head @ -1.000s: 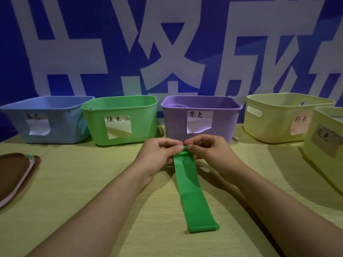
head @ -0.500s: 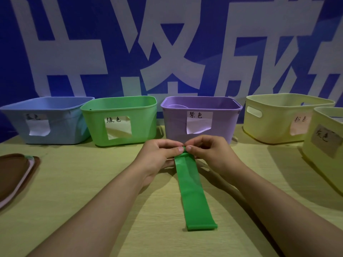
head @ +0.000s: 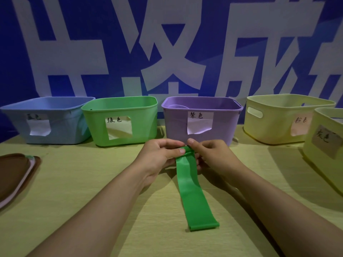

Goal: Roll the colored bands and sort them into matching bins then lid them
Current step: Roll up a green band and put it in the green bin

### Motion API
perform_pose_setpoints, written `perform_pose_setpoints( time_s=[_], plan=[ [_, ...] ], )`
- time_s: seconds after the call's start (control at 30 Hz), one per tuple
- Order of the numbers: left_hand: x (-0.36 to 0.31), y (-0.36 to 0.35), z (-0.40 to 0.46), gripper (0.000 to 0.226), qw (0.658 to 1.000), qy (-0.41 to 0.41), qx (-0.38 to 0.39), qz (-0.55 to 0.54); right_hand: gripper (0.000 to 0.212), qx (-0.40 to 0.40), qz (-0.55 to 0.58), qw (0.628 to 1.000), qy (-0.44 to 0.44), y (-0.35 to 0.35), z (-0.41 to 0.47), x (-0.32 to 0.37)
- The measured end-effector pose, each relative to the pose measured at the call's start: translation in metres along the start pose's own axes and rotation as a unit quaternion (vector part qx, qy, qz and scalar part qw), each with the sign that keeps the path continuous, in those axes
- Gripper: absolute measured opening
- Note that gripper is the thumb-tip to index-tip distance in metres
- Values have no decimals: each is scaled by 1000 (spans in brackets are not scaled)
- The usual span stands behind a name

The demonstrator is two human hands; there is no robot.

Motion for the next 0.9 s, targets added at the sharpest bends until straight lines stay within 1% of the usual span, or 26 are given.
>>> perform_pose_setpoints(
  time_s=[0.1, 0.2, 0.37, 0.5, 0.63, 0.73, 0.9],
  plan=[
    [0, 0, 0, 24, 1000, 2, 1, 2, 48, -2, -28, 1000, 13, 2, 2, 1],
    [0, 0, 0, 25, 1000, 3, 2, 7, 39, 2, -50, 999, 18, 1, 2, 2],
    [0, -1, -1, 28, 1000, 6, 6, 3, 32, 1, -52, 998, 31, 2, 4, 2],
    [1, -2, -1, 31, 1000, 15, 14, -7, 22, 4, -23, 999, 30, 3, 6, 0],
    [6, -7, -2, 26, 998, 46, 32, -5, 19, 13, -15, 999, 46, 3, 6, 3],
    [11, -9, -3, 33, 997, 70, 43, 4, 17, 8, 1, 998, 59, 5, 5, 7],
    [10, -5, -2, 30, 998, 59, 25, 0, 16, 14, 16, 998, 59, 4, 5, 7]
  ],
)
Point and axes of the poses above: each hand's wrist, its own z-axis towards the middle knuckle, its own y-axis out of the back of the hand, x = y × z, the point moved 8 cm from there along z, towards the middle knuckle, and after that the axes turned 8 degrees about -z, right-handed, at the moved point
